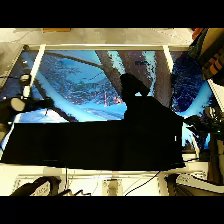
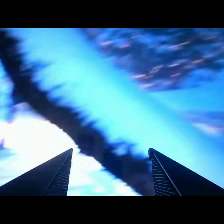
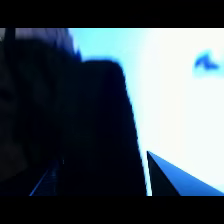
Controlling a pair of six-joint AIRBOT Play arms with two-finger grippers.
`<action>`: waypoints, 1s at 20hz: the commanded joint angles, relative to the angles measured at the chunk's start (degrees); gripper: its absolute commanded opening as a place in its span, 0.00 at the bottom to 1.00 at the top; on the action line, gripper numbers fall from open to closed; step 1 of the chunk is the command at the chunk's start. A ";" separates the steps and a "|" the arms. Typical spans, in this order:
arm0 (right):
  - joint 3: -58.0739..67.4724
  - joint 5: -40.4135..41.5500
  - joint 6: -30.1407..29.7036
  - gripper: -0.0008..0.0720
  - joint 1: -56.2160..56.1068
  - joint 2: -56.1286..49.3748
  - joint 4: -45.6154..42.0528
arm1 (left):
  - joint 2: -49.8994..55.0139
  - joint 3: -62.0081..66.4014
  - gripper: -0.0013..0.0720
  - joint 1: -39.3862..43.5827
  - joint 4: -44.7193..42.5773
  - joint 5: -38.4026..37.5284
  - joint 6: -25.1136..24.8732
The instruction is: Fold the clothes and pants, and hang the long-sleeved shirts on hangers.
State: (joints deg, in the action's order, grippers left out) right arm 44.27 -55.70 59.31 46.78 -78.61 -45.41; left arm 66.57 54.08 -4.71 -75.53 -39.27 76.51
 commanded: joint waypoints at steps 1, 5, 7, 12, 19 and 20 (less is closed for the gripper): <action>1.14 7.39 -3.06 0.82 0.42 -4.59 4.59 | 4.15 1.51 0.78 8.63 12.98 4.52 0.02; 4.94 6.56 -3.52 0.82 0.22 -8.17 4.70 | 16.52 10.99 0.79 15.45 24.24 1.73 -0.94; 5.97 5.09 -3.54 0.77 -1.01 -9.77 4.24 | 22.99 17.92 0.79 19.15 24.65 0.85 -1.05; 5.90 0.24 -8.63 0.50 -7.63 -12.02 -0.28 | 34.86 28.61 0.79 25.64 30.29 2.19 -0.83; 5.97 3.30 -8.68 0.03 -8.85 -11.87 0.13 | 46.36 42.01 0.78 32.15 37.68 7.39 -5.16; 5.97 3.32 -8.72 0.03 -8.85 -11.87 0.13 | 47.95 44.74 0.78 33.20 36.00 8.31 -5.92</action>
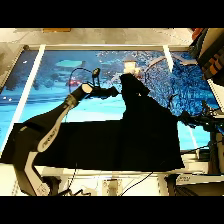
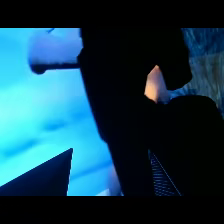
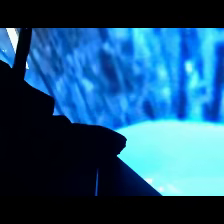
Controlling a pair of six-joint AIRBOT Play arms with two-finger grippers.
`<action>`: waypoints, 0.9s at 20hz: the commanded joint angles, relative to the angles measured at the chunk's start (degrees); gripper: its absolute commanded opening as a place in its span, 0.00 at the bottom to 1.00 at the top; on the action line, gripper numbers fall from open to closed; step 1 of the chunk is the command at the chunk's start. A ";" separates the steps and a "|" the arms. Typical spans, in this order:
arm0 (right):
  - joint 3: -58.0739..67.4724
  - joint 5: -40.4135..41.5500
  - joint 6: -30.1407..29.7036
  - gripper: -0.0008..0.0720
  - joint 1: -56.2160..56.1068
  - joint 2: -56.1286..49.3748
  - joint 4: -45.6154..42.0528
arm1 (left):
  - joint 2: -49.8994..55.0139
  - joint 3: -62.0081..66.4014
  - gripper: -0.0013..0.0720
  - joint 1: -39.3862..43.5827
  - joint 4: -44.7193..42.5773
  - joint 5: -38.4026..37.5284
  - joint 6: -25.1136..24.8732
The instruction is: Fold the clothes and pants, and hang the long-sleeved shirts on hangers.
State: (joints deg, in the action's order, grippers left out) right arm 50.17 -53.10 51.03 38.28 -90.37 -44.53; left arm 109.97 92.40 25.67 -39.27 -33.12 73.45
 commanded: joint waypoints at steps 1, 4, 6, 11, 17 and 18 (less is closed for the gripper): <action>0.07 0.68 -0.44 0.03 -0.35 -0.11 -0.74 | 6.32 9.29 0.78 3.91 -3.91 3.23 -2.95; 0.04 0.63 -0.42 0.03 -0.35 -0.11 -0.76 | 11.04 15.19 0.75 6.08 -13.60 3.37 3.91; 0.07 0.63 -0.42 0.03 -0.35 -0.11 -0.74 | 13.22 16.46 0.75 6.45 -14.71 3.34 11.52; 0.04 0.68 -0.42 0.03 -0.35 -0.11 -0.76 | 15.15 16.57 0.75 6.78 -9.86 7.32 13.60; 0.04 0.66 -0.42 0.03 -0.35 -0.11 -0.79 | 16.61 16.61 0.03 7.98 -9.51 11.69 13.57; 0.04 0.70 -0.44 0.03 -0.35 -0.11 -0.83 | 16.02 16.61 0.03 7.72 -9.51 13.33 13.57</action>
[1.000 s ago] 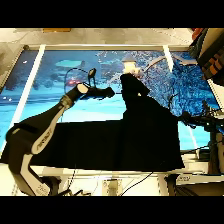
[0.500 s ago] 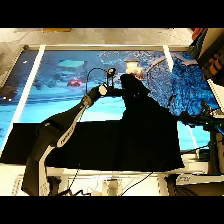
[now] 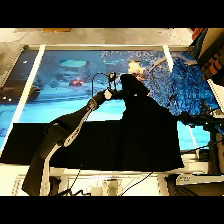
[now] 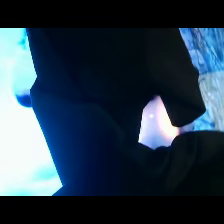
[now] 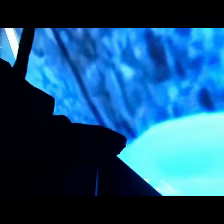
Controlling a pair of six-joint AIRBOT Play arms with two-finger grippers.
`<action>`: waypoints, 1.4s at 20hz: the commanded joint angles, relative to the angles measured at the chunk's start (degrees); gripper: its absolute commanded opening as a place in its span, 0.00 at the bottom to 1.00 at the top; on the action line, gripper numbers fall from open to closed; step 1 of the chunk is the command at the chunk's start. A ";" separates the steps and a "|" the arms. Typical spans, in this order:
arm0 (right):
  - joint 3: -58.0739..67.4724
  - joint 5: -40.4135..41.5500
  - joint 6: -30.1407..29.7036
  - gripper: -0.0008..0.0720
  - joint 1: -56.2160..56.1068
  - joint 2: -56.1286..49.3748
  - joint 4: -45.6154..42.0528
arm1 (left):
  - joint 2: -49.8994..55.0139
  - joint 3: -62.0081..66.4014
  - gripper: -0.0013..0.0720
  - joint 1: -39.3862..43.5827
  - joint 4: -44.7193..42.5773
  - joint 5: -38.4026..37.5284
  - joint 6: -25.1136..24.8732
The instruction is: Fold the clothes and pants, and hang the long-sleeved shirts on hangers.
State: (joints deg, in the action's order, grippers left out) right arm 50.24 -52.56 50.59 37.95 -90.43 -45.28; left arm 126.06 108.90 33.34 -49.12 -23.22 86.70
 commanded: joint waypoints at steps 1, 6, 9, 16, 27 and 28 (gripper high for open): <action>-0.02 0.35 0.02 0.03 -0.02 -0.04 -0.24 | -0.98 0.11 0.03 -0.46 0.33 4.70 0.33; -0.02 1.55 1.14 0.03 0.02 -0.04 -0.48 | -9.22 0.11 0.03 -5.77 0.28 5.62 0.31; -0.02 0.92 1.40 0.03 0.02 -0.04 0.35 | -13.97 0.11 0.03 -8.98 0.28 2.19 0.31; 0.00 -5.05 1.36 0.03 0.02 -0.02 0.83 | -15.45 0.02 0.49 -12.87 -5.38 -18.93 0.28; 1.31 -15.28 5.92 0.03 8.92 6.05 -16.72 | -9.84 0.00 0.97 -10.73 -10.64 -19.82 0.33; 1.31 -17.75 5.97 0.03 11.28 7.63 -19.52 | -8.70 0.00 0.97 -9.57 -10.45 -17.25 0.33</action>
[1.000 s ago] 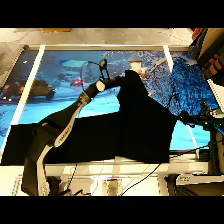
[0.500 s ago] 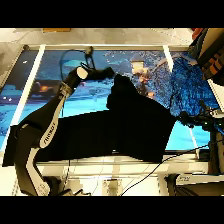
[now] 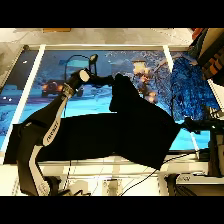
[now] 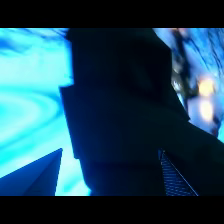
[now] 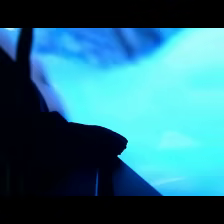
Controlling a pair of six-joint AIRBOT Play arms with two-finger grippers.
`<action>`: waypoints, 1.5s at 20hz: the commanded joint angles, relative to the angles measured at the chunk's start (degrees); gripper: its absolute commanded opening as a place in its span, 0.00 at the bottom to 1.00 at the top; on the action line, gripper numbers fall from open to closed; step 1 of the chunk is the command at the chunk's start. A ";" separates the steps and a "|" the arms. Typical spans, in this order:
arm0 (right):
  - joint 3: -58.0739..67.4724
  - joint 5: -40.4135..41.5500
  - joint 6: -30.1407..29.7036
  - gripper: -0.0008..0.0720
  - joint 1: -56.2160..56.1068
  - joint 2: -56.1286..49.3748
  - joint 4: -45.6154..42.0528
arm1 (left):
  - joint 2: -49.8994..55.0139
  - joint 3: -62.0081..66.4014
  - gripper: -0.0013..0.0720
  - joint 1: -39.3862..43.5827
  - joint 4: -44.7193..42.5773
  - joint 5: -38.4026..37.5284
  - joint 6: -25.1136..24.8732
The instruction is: Fold the clothes and pants, and hang the long-sleeved shirts on hangers.
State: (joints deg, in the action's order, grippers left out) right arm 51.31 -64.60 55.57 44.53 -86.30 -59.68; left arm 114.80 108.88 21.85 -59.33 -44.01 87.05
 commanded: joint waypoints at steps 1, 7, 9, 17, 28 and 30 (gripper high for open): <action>0.22 -7.52 1.86 0.03 7.02 4.72 -7.54 | 3.45 0.04 0.97 3.08 0.24 6.43 0.00; 0.24 -9.94 2.73 0.03 14.40 7.69 -6.86 | 8.39 0.13 0.89 8.90 1.05 21.20 3.37; 0.24 -10.10 2.71 0.03 13.88 7.69 -5.49 | 10.10 0.15 0.89 9.97 1.09 21.75 6.08; 0.24 -12.09 2.71 0.03 13.51 7.72 -4.50 | 15.72 6.25 0.79 14.32 1.31 37.00 7.30; 0.24 -11.34 2.69 0.03 13.51 7.72 -1.95 | 12.66 8.33 0.03 12.00 -1.60 39.87 8.85; 0.24 -11.17 2.69 0.03 13.51 7.72 -1.95 | 9.01 8.31 0.03 10.51 -9.92 38.23 7.45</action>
State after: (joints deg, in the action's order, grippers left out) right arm 51.48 -76.38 58.28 58.00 -78.63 -61.98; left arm 127.44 117.10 33.89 -61.17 -4.73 95.61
